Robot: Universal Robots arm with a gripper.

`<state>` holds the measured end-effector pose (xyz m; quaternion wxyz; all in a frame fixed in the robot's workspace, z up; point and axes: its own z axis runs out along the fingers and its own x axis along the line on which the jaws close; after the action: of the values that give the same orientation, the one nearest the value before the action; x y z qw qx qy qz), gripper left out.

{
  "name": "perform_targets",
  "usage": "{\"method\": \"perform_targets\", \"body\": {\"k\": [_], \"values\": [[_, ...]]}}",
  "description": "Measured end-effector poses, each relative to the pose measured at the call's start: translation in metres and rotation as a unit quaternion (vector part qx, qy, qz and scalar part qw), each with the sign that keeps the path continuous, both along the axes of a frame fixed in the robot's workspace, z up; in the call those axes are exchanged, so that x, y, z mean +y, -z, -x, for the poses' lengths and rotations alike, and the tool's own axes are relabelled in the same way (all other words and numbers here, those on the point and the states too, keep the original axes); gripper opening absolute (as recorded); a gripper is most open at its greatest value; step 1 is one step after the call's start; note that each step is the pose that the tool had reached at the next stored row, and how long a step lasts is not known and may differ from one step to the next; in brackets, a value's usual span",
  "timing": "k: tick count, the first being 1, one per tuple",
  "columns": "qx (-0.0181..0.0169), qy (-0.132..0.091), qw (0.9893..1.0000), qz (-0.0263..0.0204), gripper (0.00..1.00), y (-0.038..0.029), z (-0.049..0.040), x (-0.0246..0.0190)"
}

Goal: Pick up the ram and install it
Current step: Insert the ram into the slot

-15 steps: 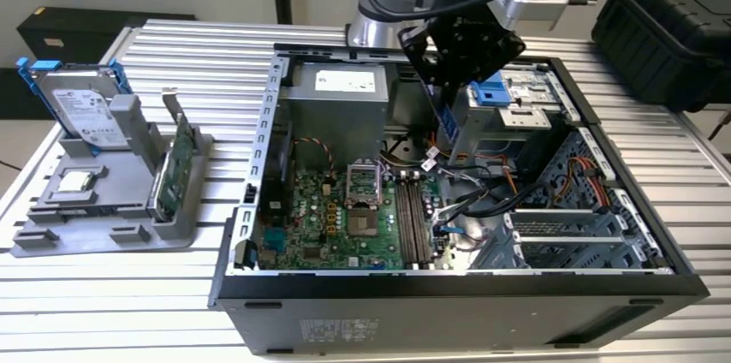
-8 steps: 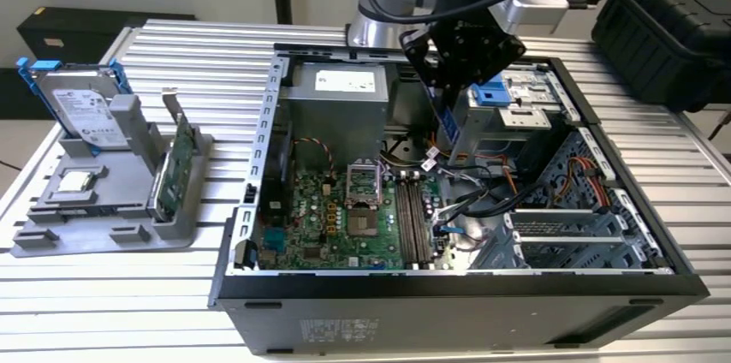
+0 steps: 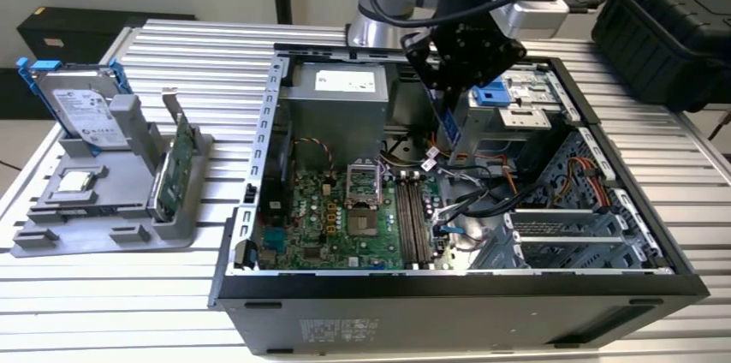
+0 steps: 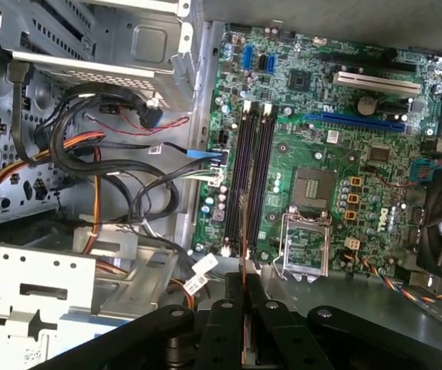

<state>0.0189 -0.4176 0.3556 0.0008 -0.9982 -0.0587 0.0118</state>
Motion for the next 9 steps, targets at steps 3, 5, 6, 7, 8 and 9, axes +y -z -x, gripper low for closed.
{"method": "perform_targets", "body": {"k": [3,5,6,7,8,9], "values": [[0.0,0.0,1.0,0.0,0.0,0.001,-0.0008,0.0],[0.0,0.0,1.0,0.0,0.0,0.0017,-0.0013,0.0],[0.0,0.0,1.0,0.0,0.0,0.0021,-0.0015,0.0],[0.0,0.0,1.0,0.0,0.0,0.0025,-0.0018,0.0],[0.0,0.0,1.0,0.0,0.0,0.0028,-0.002,0.0],[0.0,0.0,1.0,0.0,0.0,0.0031,-0.0022,0.0]]}}
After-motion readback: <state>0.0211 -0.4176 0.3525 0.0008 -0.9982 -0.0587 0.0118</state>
